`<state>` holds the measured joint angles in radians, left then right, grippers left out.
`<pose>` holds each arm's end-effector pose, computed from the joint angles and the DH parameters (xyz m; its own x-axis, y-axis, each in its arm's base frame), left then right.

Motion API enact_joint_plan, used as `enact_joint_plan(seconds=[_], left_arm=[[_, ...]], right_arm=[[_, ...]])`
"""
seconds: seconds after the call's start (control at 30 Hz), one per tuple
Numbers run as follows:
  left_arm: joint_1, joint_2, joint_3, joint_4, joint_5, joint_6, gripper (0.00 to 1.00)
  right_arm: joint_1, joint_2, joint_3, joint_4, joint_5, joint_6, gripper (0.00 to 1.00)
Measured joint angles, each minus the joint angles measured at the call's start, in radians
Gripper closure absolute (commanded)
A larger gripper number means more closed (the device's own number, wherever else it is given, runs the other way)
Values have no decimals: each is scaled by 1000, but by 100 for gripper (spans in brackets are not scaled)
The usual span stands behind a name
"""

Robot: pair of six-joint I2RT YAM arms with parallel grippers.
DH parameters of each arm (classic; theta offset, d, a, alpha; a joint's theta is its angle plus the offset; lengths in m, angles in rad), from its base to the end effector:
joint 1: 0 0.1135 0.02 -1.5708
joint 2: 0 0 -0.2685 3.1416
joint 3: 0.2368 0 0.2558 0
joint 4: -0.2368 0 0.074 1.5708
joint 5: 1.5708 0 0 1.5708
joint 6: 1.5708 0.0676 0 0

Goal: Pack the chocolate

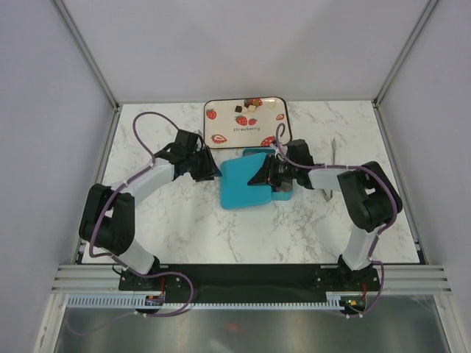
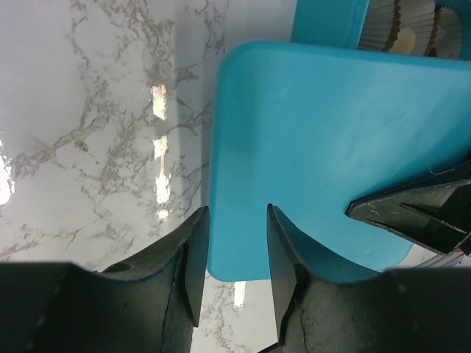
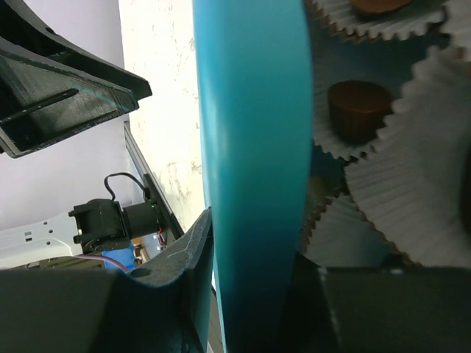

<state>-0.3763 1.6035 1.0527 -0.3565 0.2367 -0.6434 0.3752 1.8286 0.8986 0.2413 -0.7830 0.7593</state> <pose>0.3272 -0.1463 0.1928 -0.8811 -0.2789 -0.3819 -0.0463 0.8546 -0.5173 0.3355 0.1834 0.1322 -0.9566 0.1477 -0.2514 -0.1489 0.4939 0.8567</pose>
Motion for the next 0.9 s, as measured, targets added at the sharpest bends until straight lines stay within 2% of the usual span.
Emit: enact_joint_plan(seconds=[0.33,0.67,0.9], left_arm=[[37,-97,-30,-46,-49,1,55],[113,-193,-67,-82,-80,2,55],[124,-216,-72,-93,-76,12,54]], right_arm=[[122,66,7,108,39,76,74],[285,138,94,140,56,118,76],[301,133,140,85,55,103,76]])
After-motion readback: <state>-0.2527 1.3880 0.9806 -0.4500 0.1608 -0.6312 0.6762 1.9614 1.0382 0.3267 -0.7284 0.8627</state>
